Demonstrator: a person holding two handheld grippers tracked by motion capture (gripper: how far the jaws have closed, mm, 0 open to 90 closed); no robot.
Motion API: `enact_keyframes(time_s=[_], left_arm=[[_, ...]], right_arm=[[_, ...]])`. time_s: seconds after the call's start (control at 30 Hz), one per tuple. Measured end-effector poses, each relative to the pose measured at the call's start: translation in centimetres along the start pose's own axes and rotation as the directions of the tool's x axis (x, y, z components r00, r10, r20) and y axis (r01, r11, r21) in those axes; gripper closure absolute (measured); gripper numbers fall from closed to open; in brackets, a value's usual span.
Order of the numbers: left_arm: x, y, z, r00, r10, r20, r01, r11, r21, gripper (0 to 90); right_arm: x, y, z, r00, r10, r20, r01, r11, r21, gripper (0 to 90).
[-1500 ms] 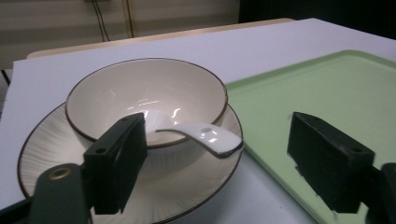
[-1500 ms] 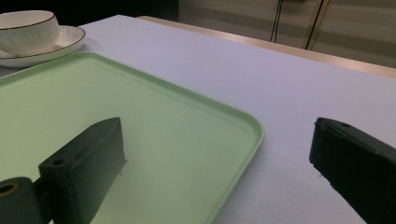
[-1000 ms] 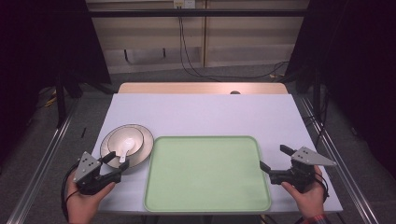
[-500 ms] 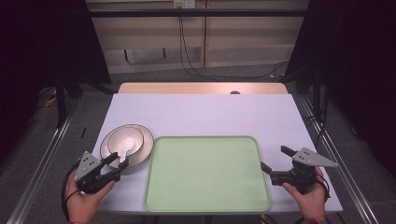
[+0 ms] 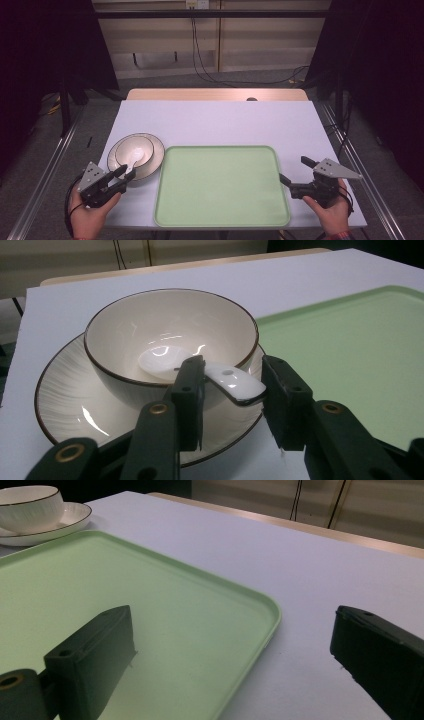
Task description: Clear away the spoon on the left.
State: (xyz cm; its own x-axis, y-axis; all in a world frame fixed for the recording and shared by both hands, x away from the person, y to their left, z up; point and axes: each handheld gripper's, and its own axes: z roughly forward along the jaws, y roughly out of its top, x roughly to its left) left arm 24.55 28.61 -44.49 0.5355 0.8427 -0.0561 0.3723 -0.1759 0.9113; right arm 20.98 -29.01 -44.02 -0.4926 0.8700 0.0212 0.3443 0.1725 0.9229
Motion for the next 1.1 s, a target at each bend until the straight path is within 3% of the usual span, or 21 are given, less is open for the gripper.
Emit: enact_keyframes(time_s=[1.1], left_arm=[[0.86,0.0,-0.46,0.997,-0.07,-0.034,0.069,0.9969,-0.039,81.2]], right_arm=[[0.13,-0.02,0.11,0.9999,-0.012,-0.003,0.012,0.9999,0.007,3.9]])
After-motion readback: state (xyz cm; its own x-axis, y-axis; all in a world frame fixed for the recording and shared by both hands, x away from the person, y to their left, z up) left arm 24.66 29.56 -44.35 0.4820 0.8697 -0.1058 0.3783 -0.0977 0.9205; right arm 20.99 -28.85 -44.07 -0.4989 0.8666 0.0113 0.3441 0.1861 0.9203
